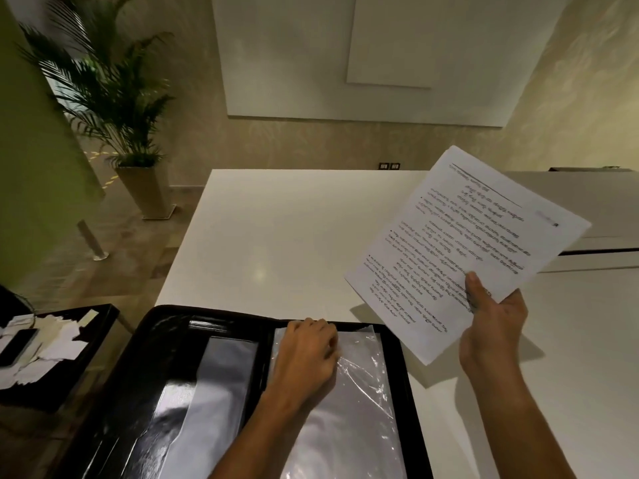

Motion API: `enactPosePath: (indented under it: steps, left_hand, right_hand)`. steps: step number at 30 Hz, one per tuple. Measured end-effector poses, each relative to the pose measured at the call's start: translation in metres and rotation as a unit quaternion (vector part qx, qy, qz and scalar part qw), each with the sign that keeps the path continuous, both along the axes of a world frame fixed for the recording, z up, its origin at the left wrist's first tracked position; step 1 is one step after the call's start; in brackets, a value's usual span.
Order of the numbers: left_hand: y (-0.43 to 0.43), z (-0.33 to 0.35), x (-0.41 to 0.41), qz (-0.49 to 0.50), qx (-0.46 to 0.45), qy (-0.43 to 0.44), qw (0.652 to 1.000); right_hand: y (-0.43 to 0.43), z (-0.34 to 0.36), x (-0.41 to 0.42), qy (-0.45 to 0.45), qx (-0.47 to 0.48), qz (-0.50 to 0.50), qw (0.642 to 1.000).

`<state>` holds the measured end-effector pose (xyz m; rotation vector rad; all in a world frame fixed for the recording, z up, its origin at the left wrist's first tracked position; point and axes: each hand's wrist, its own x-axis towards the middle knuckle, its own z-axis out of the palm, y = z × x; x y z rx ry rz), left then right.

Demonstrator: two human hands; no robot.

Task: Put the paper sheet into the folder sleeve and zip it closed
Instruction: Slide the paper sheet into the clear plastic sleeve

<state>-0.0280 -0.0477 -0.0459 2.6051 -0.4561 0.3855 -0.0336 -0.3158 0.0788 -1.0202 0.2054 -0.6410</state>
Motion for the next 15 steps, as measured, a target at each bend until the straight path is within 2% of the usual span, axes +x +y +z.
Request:
enactPosePath:
  steps: [5,8,11,15]
  left_hand:
    - [0.002,0.010,0.007,-0.012,-0.049,0.026,0.998]
    - [0.000,0.014,0.012,-0.016,-0.092,0.075,0.993]
    - [-0.003,0.015,0.018,-0.024,-0.094,0.067,0.993]
    - [-0.009,0.013,0.020,-0.046,-0.146,0.095,0.984]
  right_hand:
    - [0.020,-0.003,0.014,0.000,0.006,0.015,1.000]
    - [0.034,-0.003,0.025,-0.014,0.002,0.036,0.999]
    - [0.048,-0.001,0.040,-0.017,0.002,0.054,0.998]
    - [0.066,-0.002,0.060,-0.012,-0.004,0.083,0.996]
